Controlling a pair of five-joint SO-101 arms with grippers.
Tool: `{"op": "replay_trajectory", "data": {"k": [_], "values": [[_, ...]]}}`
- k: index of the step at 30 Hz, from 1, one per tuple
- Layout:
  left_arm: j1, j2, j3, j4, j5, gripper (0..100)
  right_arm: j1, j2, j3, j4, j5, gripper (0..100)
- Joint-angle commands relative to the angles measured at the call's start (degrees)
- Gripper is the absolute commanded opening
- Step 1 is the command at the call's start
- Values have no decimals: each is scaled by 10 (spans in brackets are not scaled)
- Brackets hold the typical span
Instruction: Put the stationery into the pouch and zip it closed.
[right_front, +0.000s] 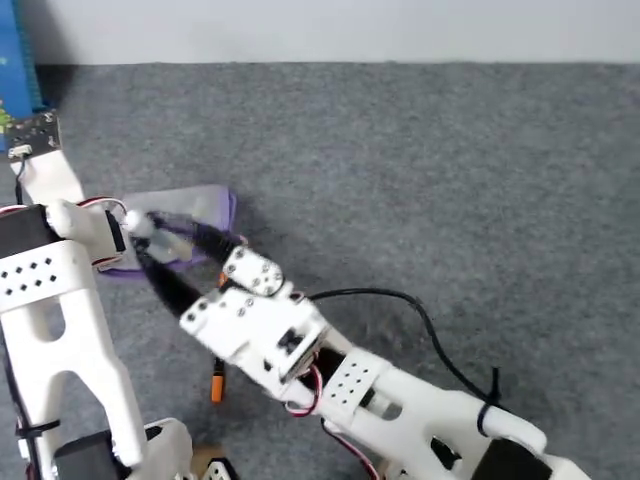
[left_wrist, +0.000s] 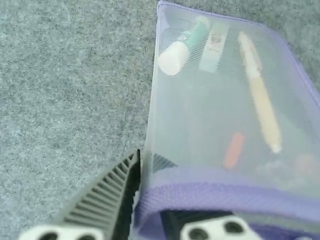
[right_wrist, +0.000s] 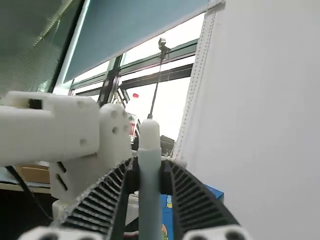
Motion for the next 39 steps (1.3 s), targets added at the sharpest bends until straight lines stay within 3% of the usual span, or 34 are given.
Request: {"op": "replay_trajectory", "data": {"k": [1, 11, 25, 31, 36, 39], "values": [[-4, 7, 3, -10, -1, 12, -20, -22, -28, -6, 28, 7], [-4, 6, 3, -9, -1, 12, -15, -21, -12, 6, 27, 7], [-4, 7, 4, -8, -1, 12, 18, 124, -77, -135, 30, 7], [-4, 8, 4, -8, -1, 12, 18, 160, -65, -136, 31, 7], [-4, 8, 4, -8, -1, 12, 18, 171, -23, -134, 85, 11], [-4, 8, 4, -8, -1, 12, 18, 167, -3, -134, 91, 71]]}}
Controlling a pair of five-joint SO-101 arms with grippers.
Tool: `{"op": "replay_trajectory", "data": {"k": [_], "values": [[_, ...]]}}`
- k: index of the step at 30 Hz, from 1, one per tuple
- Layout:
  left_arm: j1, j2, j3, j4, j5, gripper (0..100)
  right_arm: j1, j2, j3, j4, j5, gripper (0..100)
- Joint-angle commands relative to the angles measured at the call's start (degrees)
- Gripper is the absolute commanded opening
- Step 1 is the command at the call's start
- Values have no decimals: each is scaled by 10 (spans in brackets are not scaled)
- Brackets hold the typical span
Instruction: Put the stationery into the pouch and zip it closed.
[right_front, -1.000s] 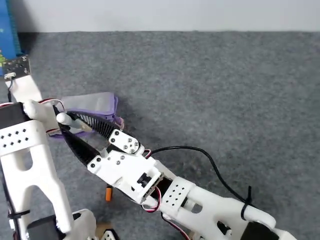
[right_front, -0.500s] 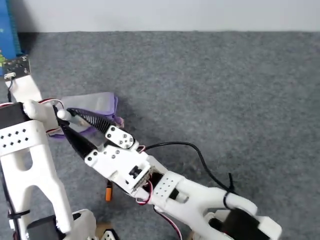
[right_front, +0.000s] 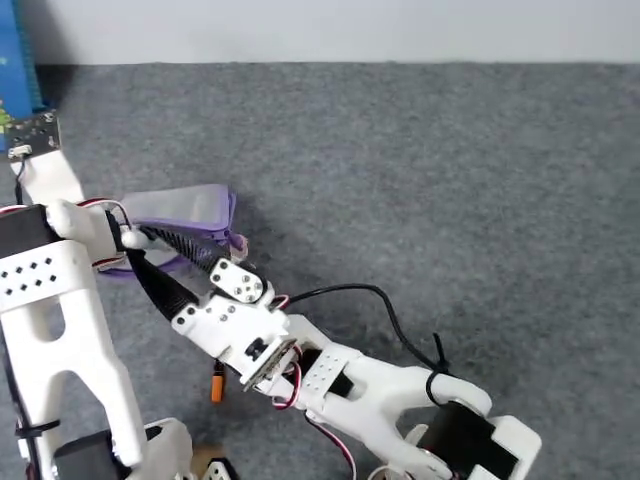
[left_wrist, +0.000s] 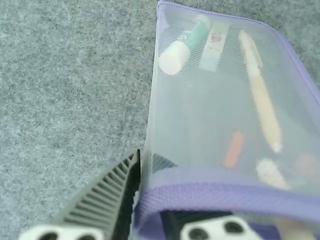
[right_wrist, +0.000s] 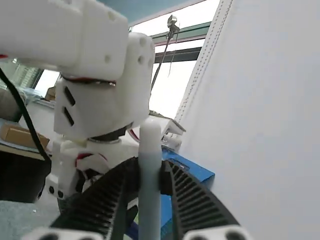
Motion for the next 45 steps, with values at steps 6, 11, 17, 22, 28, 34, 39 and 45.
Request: {"op": "replay_trajectory", "data": {"k": [6, 11, 17, 22, 28, 34, 39, 45], "values": [[-4, 8, 4, -8, -1, 12, 5, -73, 18, 83, 8, 173], [-4, 9, 5, -8, -1, 12, 14, -185, 18, 199, -50, 156], [-4, 5, 4, -8, -1, 12, 81, -356, 18, 441, -192, 155], [-4, 4, 0, -11, -1, 12, 134, -463, 16, 715, -327, 155], [-28, 4, -55, 14, 4, 12, 152, -483, 18, 879, -376, 155], [-59, 4, -84, 23, 10, 12, 150, -475, 19, 973, -398, 154], [-77, 4, -87, 20, 14, 12, 139, -373, 2, 997, -408, 154], [-99, 4, -87, 19, 15, 12, 99, -182, -85, 998, -408, 154]]}}
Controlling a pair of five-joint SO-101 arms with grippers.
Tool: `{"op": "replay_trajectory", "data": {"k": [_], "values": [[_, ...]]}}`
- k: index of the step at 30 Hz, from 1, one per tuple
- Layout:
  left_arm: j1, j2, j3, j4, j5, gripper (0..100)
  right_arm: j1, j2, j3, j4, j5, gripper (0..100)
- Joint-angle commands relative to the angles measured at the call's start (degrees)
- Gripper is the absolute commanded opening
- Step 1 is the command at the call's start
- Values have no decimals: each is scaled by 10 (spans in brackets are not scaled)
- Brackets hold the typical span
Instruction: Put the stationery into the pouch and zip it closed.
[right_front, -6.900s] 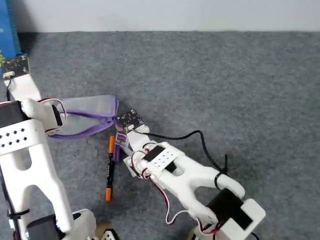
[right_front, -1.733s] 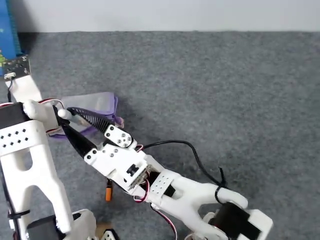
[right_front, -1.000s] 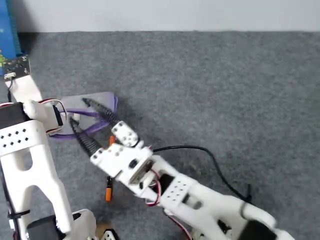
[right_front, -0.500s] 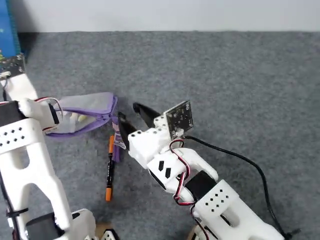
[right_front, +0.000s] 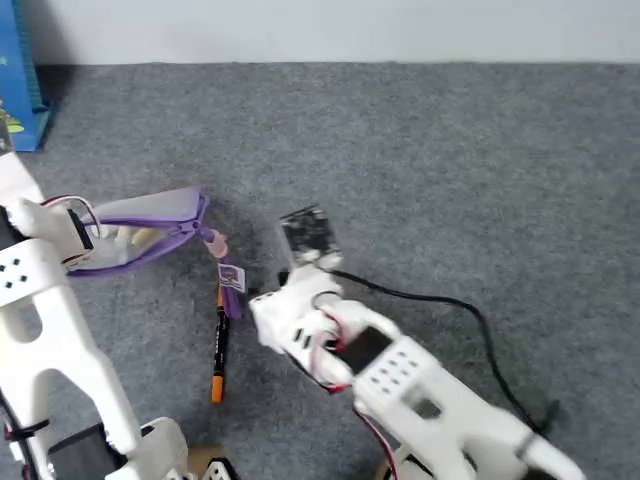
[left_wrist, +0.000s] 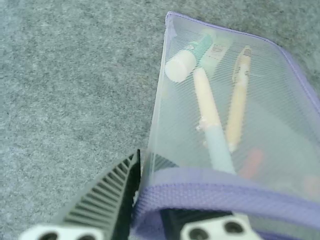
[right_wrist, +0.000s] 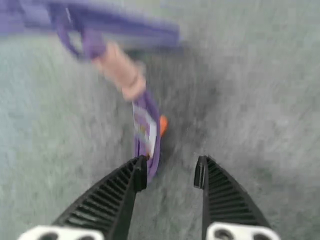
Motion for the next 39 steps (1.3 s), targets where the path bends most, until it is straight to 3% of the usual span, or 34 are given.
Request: {"op": "replay_trajectory", "data": {"k": [1, 15, 30, 39], "values": [[-18, -5, -36, -2, 8, 12, -21, 103, -83, 1, -4, 154], [-18, -4, -33, -10, 8, 12, -78, 270, -198, 1, -36, 154], [-18, -1, -32, -7, 6, 12, -61, 438, -294, 7, -33, 156], [-18, -1, -32, -6, 6, 12, 25, 438, -344, 184, -32, 155]]}}
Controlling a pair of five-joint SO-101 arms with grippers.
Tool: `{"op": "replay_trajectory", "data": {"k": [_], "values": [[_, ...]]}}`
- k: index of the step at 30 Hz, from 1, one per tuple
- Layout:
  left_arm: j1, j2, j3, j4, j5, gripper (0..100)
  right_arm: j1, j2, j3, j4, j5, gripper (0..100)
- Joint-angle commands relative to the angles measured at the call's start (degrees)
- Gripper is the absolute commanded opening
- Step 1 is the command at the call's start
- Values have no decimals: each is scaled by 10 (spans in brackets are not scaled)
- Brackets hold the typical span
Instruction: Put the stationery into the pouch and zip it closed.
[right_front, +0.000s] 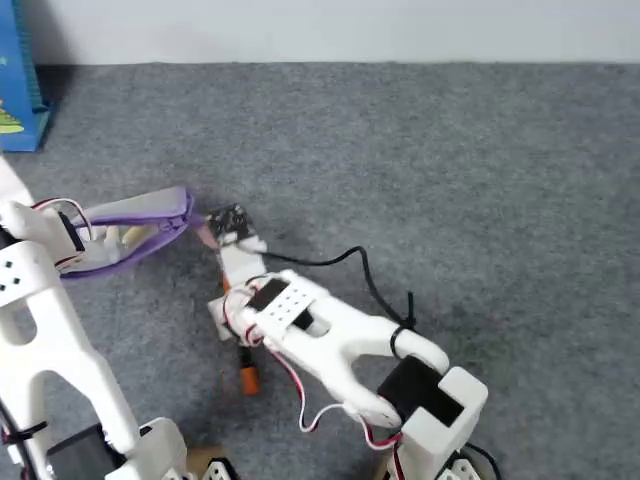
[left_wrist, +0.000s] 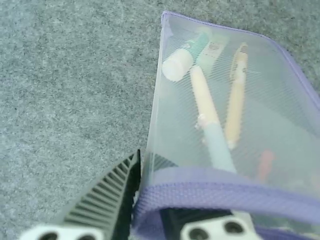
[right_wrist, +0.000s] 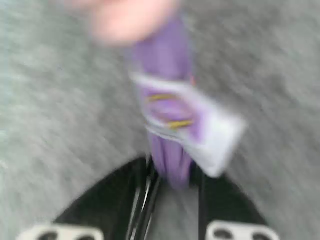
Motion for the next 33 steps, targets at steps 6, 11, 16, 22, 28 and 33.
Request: {"op": "replay_trajectory", "data": {"k": [6, 11, 16, 22, 28, 33], "values": [[-5, -2, -32, -6, 6, 12, 97, 0, -17, 85, 28, 155], [-3, -4, -20, -10, 5, 12, 115, -1, -17, 127, 29, 154], [-4, -4, -17, -17, 5, 12, 116, -1, -17, 175, 29, 147], [-3, -4, -17, -15, 5, 12, 139, -1, -17, 209, 29, 9], [-3, -4, -17, -15, 5, 12, 187, -1, -19, 216, 34, 106], [-3, -4, -17, -15, 5, 12, 182, -1, -33, 210, 71, 206]]}}
